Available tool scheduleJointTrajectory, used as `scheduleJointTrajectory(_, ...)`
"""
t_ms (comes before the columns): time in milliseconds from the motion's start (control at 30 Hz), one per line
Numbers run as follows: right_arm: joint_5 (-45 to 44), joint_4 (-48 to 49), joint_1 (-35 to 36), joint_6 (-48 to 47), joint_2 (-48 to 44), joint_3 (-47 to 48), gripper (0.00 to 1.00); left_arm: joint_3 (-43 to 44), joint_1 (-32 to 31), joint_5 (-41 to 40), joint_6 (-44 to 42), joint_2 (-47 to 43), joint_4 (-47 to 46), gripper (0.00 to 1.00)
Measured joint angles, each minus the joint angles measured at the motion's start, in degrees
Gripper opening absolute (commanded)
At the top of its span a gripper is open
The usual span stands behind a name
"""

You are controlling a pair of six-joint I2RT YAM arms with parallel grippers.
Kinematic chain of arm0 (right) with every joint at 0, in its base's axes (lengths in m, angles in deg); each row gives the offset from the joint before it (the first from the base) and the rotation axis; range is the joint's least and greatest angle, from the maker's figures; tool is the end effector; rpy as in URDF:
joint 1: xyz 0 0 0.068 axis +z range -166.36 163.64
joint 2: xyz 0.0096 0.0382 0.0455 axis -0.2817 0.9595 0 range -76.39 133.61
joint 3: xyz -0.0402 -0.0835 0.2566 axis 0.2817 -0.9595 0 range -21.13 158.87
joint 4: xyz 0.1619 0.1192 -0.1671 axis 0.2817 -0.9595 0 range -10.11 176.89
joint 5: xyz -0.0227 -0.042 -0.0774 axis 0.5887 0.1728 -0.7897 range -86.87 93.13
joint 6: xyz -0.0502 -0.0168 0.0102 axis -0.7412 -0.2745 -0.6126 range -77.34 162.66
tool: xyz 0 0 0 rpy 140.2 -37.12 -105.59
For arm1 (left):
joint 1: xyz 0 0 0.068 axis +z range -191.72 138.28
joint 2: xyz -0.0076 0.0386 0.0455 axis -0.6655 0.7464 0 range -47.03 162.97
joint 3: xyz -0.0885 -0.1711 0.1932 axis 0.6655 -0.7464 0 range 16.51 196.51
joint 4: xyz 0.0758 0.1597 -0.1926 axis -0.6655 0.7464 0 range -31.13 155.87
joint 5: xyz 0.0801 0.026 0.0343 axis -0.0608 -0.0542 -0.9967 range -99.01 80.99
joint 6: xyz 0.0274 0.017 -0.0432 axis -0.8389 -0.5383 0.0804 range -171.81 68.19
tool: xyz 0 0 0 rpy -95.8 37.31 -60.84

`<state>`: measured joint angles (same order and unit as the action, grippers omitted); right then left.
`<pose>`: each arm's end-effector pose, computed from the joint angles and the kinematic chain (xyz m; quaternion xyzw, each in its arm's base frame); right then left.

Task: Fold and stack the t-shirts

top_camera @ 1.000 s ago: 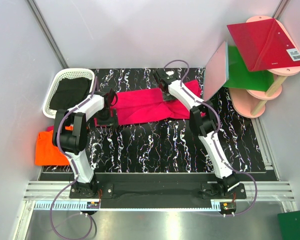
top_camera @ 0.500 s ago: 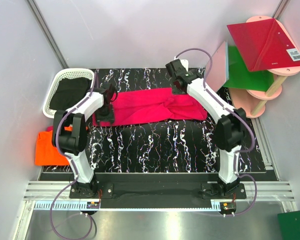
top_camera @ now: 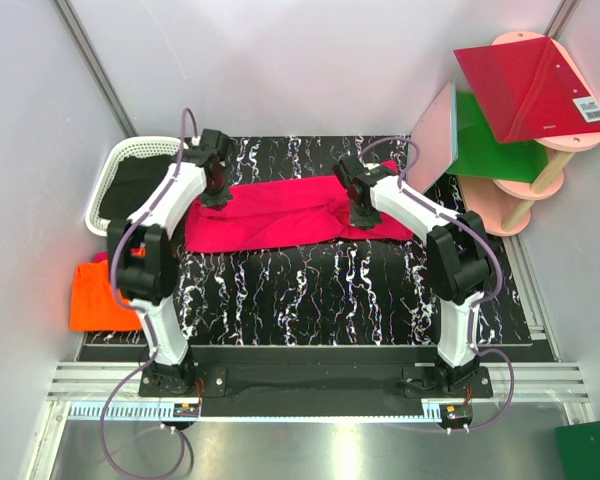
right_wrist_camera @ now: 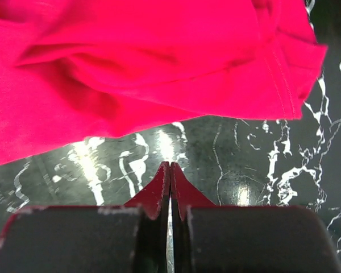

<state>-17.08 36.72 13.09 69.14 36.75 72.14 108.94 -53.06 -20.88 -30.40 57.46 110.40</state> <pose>0.3641 0.1915 0.2285 0.0053 0.9701 -0.0726 0.2317 0.3805 -0.0689 0.2790 -0.1086 0.9625 0.0325 0.2464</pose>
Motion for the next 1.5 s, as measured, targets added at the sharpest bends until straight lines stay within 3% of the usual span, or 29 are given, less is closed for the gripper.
scheduleJointTrajectory(233,-3.37,-1.88,-1.99,3.91,3.89,0.28,0.00,3.48,-0.24,0.02,0.46,16.41,2.19,0.00)
scheduleJointTrajectory(400,-5.38,-2.89,-2.97,4.66,10.84,4.48,0.00,7.91,-0.85,-0.61,0.92,21.70,7.56,0.00)
scheduleJointTrajectory(600,-7.58,-5.29,-3.10,3.85,19.08,14.32,0.00,8.13,-2.64,-0.92,1.33,21.73,11.32,0.00)
scheduleJointTrajectory(900,-9.14,-5.70,-3.98,-1.20,30.64,34.03,0.00,-10.05,-7.54,0.96,2.82,13.60,12.55,0.00)
scheduleJointTrajectory(1067,-9.07,-5.97,-4.02,-4.63,37.77,46.80,0.00,-15.61,-13.31,5.33,4.87,11.04,14.10,0.00)
scheduleJointTrajectory(1200,-7.87,-5.46,-4.09,-7.78,43.41,56.83,0.00,-14.29,-20.76,10.40,7.67,12.00,15.45,0.00)
scheduleJointTrajectory(1367,-6.73,-4.15,-4.48,-10.34,44.06,58.01,0.00,-7.56,-27.69,13.70,10.75,13.77,14.27,0.00)
scheduleJointTrajectory(1500,-6.84,-3.63,-4.57,-11.61,38.27,48.96,0.00,-2.49,-27.50,10.71,11.65,10.93,14.62,0.00)
